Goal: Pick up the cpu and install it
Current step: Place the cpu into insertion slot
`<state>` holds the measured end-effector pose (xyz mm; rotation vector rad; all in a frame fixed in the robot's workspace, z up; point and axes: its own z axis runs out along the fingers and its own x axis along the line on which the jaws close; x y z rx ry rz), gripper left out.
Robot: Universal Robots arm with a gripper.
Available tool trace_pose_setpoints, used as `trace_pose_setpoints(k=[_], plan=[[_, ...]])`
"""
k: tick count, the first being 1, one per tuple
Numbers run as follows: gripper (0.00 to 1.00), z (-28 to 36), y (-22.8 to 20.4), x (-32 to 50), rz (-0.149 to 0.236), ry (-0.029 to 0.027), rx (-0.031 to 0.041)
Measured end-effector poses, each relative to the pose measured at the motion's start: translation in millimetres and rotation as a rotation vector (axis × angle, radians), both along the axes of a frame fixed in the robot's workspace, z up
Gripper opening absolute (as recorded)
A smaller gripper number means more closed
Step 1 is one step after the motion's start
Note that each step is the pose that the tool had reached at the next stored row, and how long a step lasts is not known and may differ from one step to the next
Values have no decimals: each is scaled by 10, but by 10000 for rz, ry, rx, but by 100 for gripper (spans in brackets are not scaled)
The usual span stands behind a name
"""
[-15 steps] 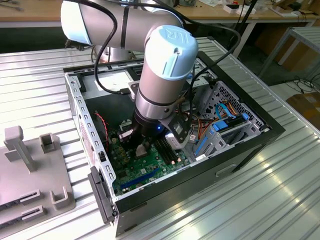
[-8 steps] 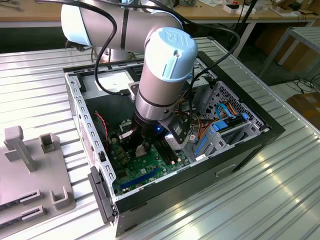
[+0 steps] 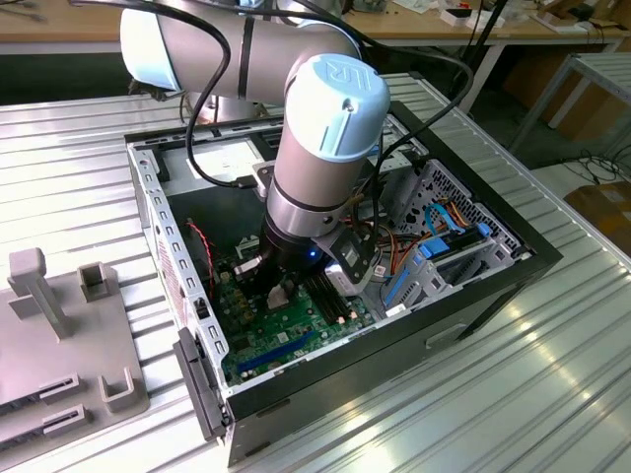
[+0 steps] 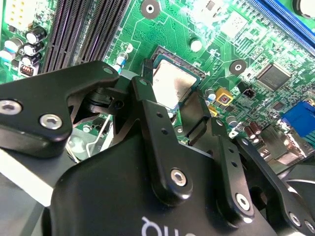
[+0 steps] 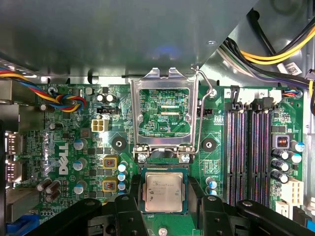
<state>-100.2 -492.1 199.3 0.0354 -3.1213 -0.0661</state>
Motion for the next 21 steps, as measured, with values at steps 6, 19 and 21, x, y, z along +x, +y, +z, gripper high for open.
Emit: trace_pose_setpoints(k=[6,19,21], plan=[[47,0,0,0,0,0,-13],[47,-3,0,0,-1,1,-37],[47,-9,0,0,-1,0,-31]])
